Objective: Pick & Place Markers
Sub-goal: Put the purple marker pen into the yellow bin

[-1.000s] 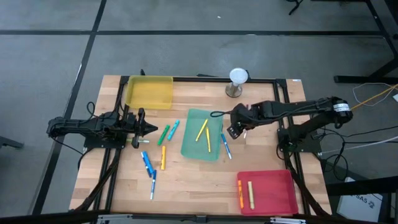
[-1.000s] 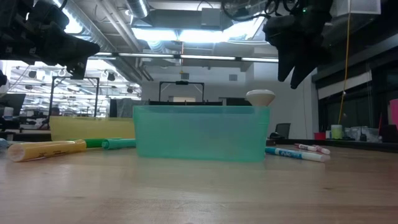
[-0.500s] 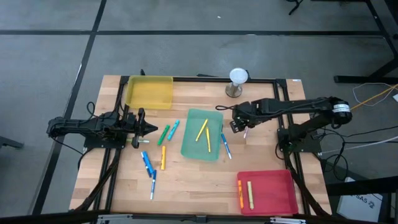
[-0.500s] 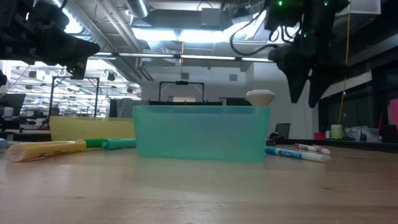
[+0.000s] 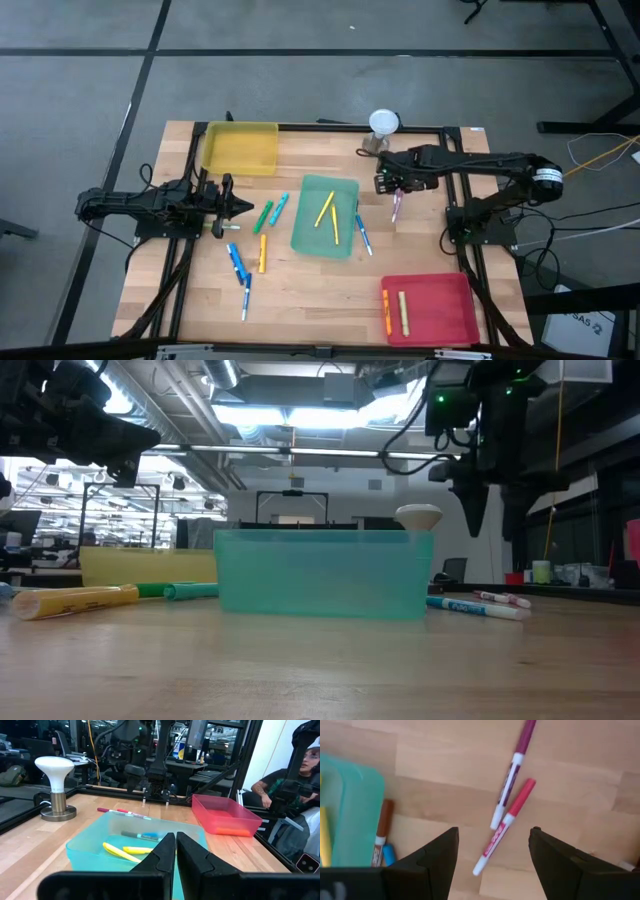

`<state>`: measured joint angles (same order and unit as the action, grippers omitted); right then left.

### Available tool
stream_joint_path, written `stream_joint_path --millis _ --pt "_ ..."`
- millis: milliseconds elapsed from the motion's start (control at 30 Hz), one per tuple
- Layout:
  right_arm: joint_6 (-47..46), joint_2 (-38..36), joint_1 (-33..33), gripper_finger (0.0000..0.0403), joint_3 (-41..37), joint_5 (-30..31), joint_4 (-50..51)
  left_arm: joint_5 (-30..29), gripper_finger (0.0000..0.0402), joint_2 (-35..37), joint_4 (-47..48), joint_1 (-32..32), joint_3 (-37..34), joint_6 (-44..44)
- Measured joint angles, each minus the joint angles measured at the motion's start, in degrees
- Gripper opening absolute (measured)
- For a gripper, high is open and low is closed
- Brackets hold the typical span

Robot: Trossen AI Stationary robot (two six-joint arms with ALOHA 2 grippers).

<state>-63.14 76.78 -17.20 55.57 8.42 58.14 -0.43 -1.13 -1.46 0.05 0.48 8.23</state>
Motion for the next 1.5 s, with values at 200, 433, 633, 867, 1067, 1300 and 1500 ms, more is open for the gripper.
stream_joint_path --millis 200,433,633,867,1067,1300,1500 --pt "3.4 0.3 -3.8 0.0237 0.0 2.0 -0.6 0.0 0.0009 0.0 0.0 0.0 0.0 0.0" --pt "3.6 4.8 -6.4 0.0237 0.0 2.1 -2.1 0.0 0.0008 0.0 0.0 0.0 0.0 0.0" --pt "3.6 10.2 -8.2 0.0237 0.0 2.1 -4.3 0.0 0.0012 0.0 0.0 0.0 0.0 0.0" --pt "5.9 13.6 -11.9 0.0237 0.0 2.1 -7.6 0.0 0.0011 0.0 0.0 0.0 0.0 0.0" --pt "5.6 14.0 -14.3 0.0237 0.0 1.8 -7.7 0.0 0.0013 0.0 0.0 0.0 0.0 0.0" --pt "4.8 14.0 -14.6 0.0237 -1.2 -0.4 -8.3 0.0 0.0008 0.0 0.0 0.0 0.0 0.0" --pt "3.5 14.0 -14.6 0.0237 -4.6 -1.1 -11.4 0.0 0.0008 0.0 0.0 0.0 0.0 0.0"
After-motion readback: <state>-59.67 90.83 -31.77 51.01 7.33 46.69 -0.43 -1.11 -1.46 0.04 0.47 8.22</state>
